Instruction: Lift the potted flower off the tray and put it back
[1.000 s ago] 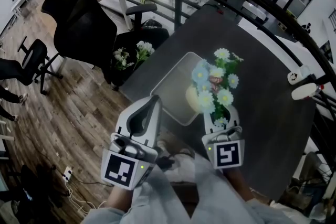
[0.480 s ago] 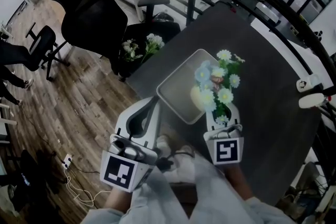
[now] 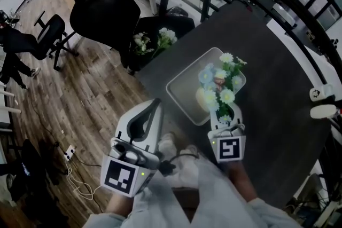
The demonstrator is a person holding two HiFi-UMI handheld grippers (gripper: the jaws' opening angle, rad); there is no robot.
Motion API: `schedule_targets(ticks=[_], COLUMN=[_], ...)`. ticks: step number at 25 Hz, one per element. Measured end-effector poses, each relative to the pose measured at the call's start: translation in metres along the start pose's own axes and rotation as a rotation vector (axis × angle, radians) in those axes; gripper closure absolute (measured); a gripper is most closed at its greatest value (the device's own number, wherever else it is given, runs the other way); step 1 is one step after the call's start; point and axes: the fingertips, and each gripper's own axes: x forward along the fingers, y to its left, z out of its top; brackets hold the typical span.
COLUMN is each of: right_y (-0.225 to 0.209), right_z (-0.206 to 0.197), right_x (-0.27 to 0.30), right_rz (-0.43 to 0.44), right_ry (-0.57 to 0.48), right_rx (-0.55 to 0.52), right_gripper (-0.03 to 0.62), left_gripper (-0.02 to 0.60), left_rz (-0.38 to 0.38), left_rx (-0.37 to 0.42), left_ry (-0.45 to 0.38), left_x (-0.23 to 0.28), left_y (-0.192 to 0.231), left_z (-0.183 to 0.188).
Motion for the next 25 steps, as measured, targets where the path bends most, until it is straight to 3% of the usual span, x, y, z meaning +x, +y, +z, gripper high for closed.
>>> schedule_targets(ticks=[14,25], right_y=[0.021,0.035], right_z=[-0.043,-0.07], right_x=[0.037,0.053], right_rz=[0.071,0.092], right_ry=[0.067,0.112], right_rx=[0.003,0.007], right_gripper=[0.545,0.545], left_gripper=[0.581,0.582], left_rz=[0.075,0.072], left_rx=[0.007,0.003], left_ry=[0.034,0.061], left_x=[-0.01,-0.01], left_y=[0.02,0.023], left_z=[-0.011,-0.019])
